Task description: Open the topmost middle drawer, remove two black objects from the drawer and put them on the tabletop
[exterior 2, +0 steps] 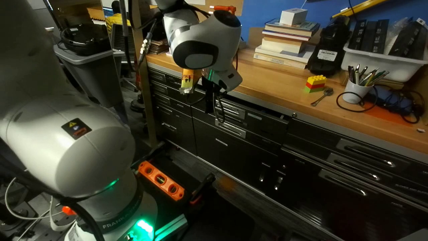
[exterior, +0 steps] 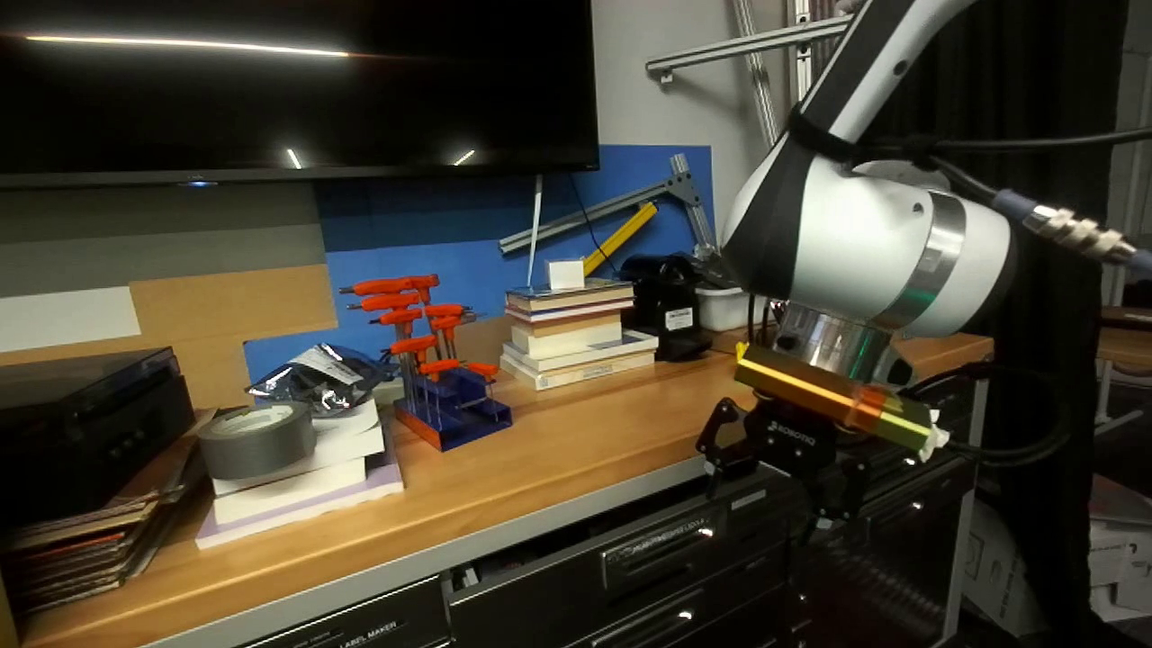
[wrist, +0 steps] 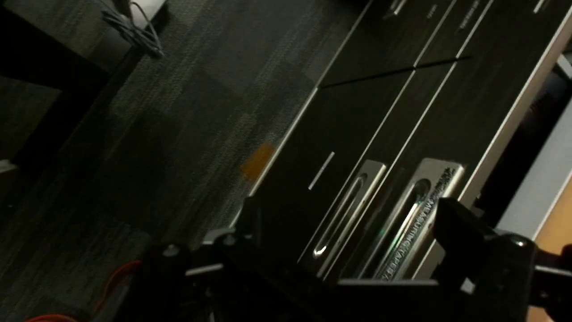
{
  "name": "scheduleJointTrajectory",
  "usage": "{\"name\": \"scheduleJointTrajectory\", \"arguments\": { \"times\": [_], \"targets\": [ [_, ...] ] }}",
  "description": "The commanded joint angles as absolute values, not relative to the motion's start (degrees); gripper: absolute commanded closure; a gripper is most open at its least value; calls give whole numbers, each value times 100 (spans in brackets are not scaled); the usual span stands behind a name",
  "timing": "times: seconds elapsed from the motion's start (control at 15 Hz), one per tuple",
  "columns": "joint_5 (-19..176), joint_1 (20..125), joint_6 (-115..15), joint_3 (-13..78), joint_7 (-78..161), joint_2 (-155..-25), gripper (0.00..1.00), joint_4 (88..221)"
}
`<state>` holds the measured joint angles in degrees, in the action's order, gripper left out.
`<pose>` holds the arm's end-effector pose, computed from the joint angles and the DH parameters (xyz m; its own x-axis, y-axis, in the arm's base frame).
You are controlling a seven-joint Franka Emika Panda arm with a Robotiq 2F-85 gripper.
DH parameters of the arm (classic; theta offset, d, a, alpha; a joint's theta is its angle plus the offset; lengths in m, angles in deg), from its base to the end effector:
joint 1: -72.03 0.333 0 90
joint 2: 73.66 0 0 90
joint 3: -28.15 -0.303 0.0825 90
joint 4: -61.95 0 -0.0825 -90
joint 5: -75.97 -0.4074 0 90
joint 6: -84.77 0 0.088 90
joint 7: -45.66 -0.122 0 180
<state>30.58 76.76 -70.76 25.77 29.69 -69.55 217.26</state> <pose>0.4178 0.0305 0.2047 0.6554 -0.7412 -0.1449 -0.7410 -0.5940 -0.3131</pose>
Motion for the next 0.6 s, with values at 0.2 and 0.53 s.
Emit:
{"name": "scheduleJointTrajectory", "arguments": {
  "times": [0.2, 0.53],
  "targets": [
    [-11, 8361, -8990, 2282, 4103, -7505, 0, 21062],
    [-1930, 8590, -10135, 2022, 5517, -8219, 0, 20004]
  ]
}}
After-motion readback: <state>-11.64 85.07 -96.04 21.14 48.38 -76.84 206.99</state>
